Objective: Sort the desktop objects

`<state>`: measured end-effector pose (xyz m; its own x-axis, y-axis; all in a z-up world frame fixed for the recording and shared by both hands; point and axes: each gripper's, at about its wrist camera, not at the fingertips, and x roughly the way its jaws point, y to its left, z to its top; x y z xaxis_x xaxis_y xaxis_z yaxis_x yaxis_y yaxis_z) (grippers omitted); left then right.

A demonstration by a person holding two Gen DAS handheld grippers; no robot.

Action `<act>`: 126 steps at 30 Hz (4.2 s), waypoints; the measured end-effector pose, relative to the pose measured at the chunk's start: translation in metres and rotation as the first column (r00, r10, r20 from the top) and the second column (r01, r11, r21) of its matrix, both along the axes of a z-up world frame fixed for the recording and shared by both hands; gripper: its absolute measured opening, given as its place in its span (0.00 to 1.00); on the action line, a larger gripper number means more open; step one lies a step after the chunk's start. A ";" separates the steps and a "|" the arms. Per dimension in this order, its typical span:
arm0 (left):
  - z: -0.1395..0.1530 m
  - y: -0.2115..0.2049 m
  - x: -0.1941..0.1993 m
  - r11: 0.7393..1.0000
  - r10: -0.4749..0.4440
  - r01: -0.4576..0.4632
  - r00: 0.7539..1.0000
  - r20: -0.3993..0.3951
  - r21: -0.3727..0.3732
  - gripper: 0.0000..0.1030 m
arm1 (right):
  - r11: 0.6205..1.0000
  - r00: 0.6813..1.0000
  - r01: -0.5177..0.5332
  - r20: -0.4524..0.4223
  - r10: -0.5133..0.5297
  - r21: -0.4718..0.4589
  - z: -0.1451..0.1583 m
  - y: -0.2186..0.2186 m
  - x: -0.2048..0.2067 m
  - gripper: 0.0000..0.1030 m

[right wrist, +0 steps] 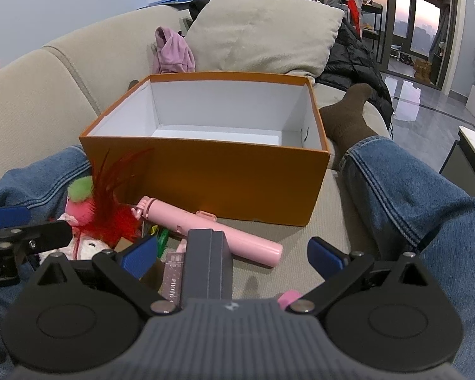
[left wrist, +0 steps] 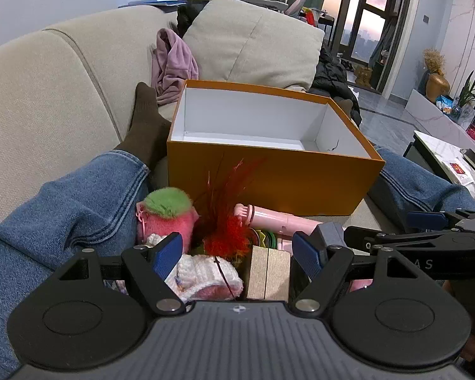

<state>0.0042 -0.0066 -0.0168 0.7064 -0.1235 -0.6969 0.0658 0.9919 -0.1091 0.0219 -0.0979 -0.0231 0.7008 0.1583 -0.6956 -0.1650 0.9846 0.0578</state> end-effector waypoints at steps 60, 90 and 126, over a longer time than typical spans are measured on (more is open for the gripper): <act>-0.049 -0.116 0.095 0.956 -0.270 0.293 0.899 -0.344 0.013 0.57 | 0.991 0.910 -0.129 -0.395 0.128 0.024 -0.069 -0.076 0.045 0.56; -0.045 -0.105 0.063 0.929 -0.366 0.367 0.882 -0.296 -0.054 0.41 | 0.962 0.849 -0.254 -0.453 0.273 0.104 -0.040 -0.085 0.048 0.03; -0.063 -0.105 0.060 0.937 -0.347 0.309 0.877 -0.333 -0.162 0.41 | 0.896 0.931 -0.354 -0.186 0.312 -0.268 0.000 -0.042 0.012 0.53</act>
